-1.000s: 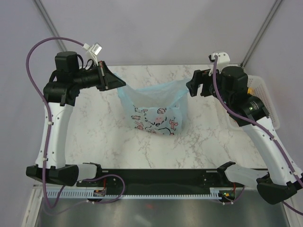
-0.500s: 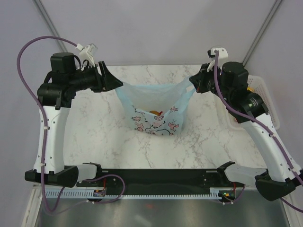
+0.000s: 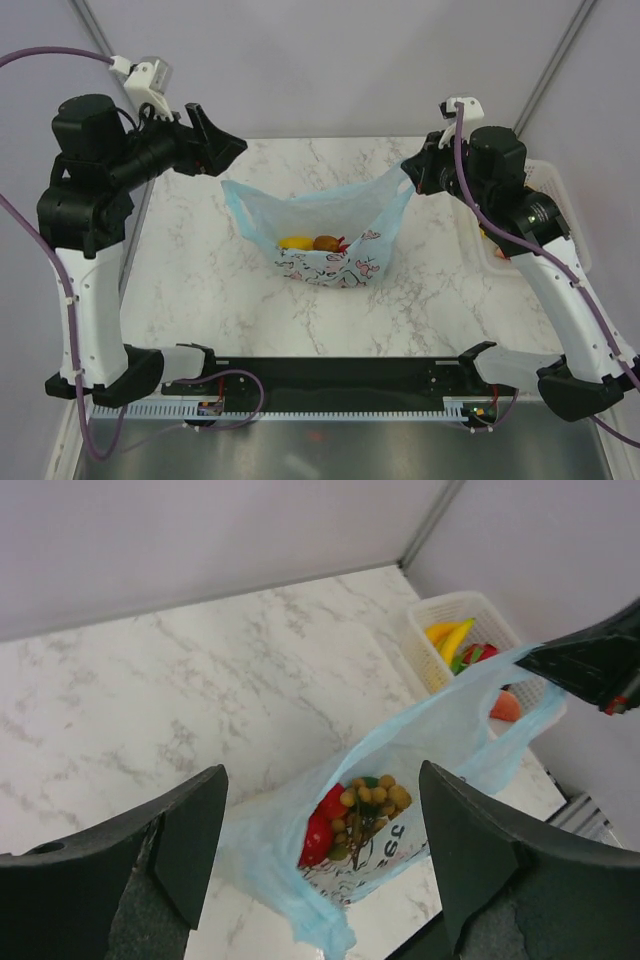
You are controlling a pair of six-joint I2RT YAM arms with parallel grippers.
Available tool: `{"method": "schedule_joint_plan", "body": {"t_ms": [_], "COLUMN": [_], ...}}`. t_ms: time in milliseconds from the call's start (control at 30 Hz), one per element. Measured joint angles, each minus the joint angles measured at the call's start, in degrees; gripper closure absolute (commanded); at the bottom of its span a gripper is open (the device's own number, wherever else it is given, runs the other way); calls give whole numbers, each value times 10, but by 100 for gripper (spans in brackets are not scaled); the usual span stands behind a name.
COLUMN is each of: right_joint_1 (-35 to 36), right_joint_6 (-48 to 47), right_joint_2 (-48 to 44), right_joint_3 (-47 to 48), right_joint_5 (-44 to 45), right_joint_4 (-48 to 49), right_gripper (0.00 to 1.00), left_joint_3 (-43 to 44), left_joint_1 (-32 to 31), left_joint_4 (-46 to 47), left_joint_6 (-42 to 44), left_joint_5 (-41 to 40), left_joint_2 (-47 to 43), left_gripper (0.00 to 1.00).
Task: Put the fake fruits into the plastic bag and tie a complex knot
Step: Adjust the plastic bag at the center of the board.
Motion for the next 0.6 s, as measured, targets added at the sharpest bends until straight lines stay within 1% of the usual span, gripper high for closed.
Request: {"method": "schedule_joint_plan", "body": {"t_ms": [133,300,433,533,600], "right_joint_1": [0,0,0,0,0], "right_joint_6": [2,2,3,5,6], "right_joint_2": [9,18,21,22,22], "right_joint_3": [9,19,23,26,27], "right_joint_5": [0,9,14,14,13], "right_joint_4": [-7,-9,-11,-11,-11], "right_gripper": [100,100,100,100,100], "left_joint_3": [-13,-66,-134,-184,-197], "left_joint_1": [-73,-164,-203,-225,-243], "left_joint_4": [76,193,283,339,365], "left_joint_6": [17,48,57,72,85], "left_joint_5": [36,90,121,114,107], "left_joint_2": [21,70,97,104,110], "left_gripper": [15,14,12,11,10]}}
